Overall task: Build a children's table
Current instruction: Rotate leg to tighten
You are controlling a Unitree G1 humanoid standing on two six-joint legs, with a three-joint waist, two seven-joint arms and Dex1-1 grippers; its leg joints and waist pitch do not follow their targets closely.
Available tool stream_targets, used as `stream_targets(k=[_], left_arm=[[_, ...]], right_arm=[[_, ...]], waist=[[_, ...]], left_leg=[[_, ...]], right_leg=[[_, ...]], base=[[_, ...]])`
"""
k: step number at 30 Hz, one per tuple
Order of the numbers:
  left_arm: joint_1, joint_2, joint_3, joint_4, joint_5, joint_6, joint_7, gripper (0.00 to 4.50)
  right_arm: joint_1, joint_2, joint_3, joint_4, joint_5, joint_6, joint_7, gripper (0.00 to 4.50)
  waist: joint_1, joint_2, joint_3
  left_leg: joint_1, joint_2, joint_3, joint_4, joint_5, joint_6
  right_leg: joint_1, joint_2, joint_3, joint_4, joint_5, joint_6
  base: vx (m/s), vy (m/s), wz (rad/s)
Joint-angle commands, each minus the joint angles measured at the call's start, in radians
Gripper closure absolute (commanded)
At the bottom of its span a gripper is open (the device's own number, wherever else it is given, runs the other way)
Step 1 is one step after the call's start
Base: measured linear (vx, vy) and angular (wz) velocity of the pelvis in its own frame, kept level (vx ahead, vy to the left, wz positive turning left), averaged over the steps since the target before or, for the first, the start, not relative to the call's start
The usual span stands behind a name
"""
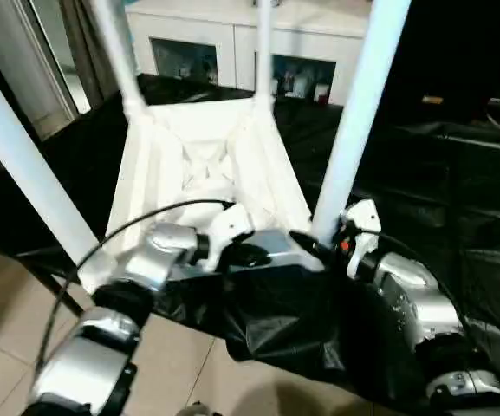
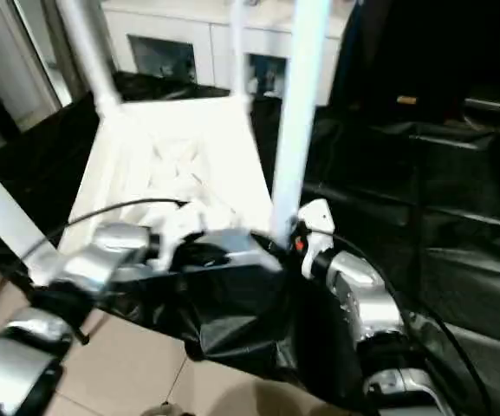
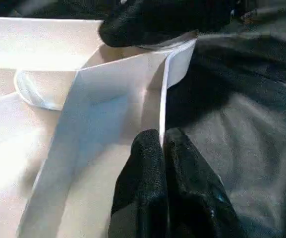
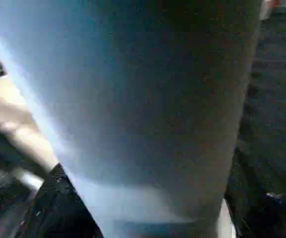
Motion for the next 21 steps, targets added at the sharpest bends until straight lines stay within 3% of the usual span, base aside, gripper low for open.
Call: stream_targets(k=[1, 3, 4, 6, 11, 12, 16, 18, 20, 21], left_arm=[[-0.048, -0.045, 0.042, 0.042, 0.015, 0.032, 0.223, 4.5], [-0.058, -0.063, 0.045, 0.055, 0.017, 0.032, 0.254, 4.5], [-0.059, -0.068, 0.044, 0.057, 0.017, 0.032, 0.257, 4.5], [-0.059, -0.077, 0.04, 0.054, 0.02, 0.03, 0.26, 4.5], [-0.043, -0.069, 0.034, 0.028, 0.008, 0.009, 0.18, 4.5], [-0.027, -0.053, 0.022, 0.005, -0.005, -0.007, 0.101, 4.5], [-0.003, -0.025, 0.007, -0.031, -0.022, -0.011, -0.005, 4.5], [0.027, 0.026, -0.017, -0.067, -0.029, -0.025, -0.131, 4.5], [0.034, 0.04, -0.022, -0.074, -0.03, -0.031, -0.164, 4.5], [0.043, 0.07, -0.023, -0.084, -0.041, -0.057, -0.219, 4.5]], right_arm=[[0.01, 0.077, 0.055, 0.064, -0.052, 0.046, -0.096, 1.86], [0.0, 0.103, 0.064, 0.077, -0.058, 0.025, -0.1, 1.86], [-0.002, 0.109, 0.069, 0.078, -0.061, 0.018, -0.095, 1.3], [-0.011, 0.123, 0.086, 0.077, -0.064, -0.003, -0.077, 1.16], [-0.017, 0.119, 0.086, 0.056, -0.049, -0.015, -0.028, 0.71], [-0.012, 0.093, 0.101, 0.029, -0.038, -0.02, 0.039, 0.71], [0.005, 0.042, 0.125, -0.023, -0.012, -0.015, 0.178, 0.71], [0.027, -0.04, 0.151, -0.08, 0.009, 0.003, 0.335, 0.71], [0.031, -0.061, 0.155, -0.093, 0.015, 0.009, 0.37, 0.71], [0.036, -0.105, 0.152, -0.113, 0.036, 0.03, 0.449, 0.71]], waist=[[-0.014, -0.009, -0.04], [-0.011, -0.008, -0.043], [-0.011, -0.005, -0.044], [-0.01, -0.004, -0.045], [-0.019, -0.005, -0.05], [-0.021, -0.008, -0.049], [-0.02, -0.005, -0.054], [-0.021, 0.0, -0.061], [-0.02, -0.004, -0.065], [-0.019, 0.0, -0.066]], left_leg=[[0.019, 0.089, -0.055, -0.09, -0.242, 0.008], [0.019, 0.086, -0.053, -0.087, -0.241, 0.013], [0.016, 0.089, -0.054, -0.088, -0.232, 0.018], [0.01, 0.09, -0.053, -0.088, -0.214, 0.03], [0.004, 0.089, -0.052, -0.086, -0.182, 0.047], [0.001, 0.088, -0.05, -0.086, -0.175, 0.057], [-0.005, 0.092, -0.048, -0.08, -0.127, 0.091], [-0.008, 0.092, -0.048, -0.073, -0.086, 0.11], [-0.012, 0.091, -0.047, -0.068, -0.058, 0.134], [-0.013, 0.091, -0.046, -0.063, -0.042, 0.163]], right_leg=[[0.019, -0.134, 0.076, -0.111, -0.448, -0.118], [0.022, -0.138, 0.079, -0.113, -0.444, -0.117], [0.023, -0.136, 0.08, -0.111, -0.409, -0.121], [0.027, -0.135, 0.081, -0.1, -0.336, -0.139], [0.034, -0.135, 0.079, -0.091, -0.259, -0.165], [0.036, -0.134, 0.079, -0.09, -0.25, -0.168], [0.039, -0.129, 0.076, -0.078, -0.174, -0.179], [0.04, -0.127, 0.074, -0.065, -0.08, -0.202], [0.044, -0.125, 0.071, -0.056, -0.014, -0.21], [0.039, -0.125, 0.069, -0.052, 0.037, -0.223]], base=[[0.0, 0.0, 0.0], [0.0, 0.0, 0.0], [0.0, 0.0, 0.0], [0.0, 0.0, 0.0], [0.0, 0.0, 0.0], [0.0, 0.0, 0.0], [0.0, 0.0, 0.0], [0.0, 0.0, 0.0], [0.0, 0.0, 0.0], [0.0, 0.0, 0.0]])
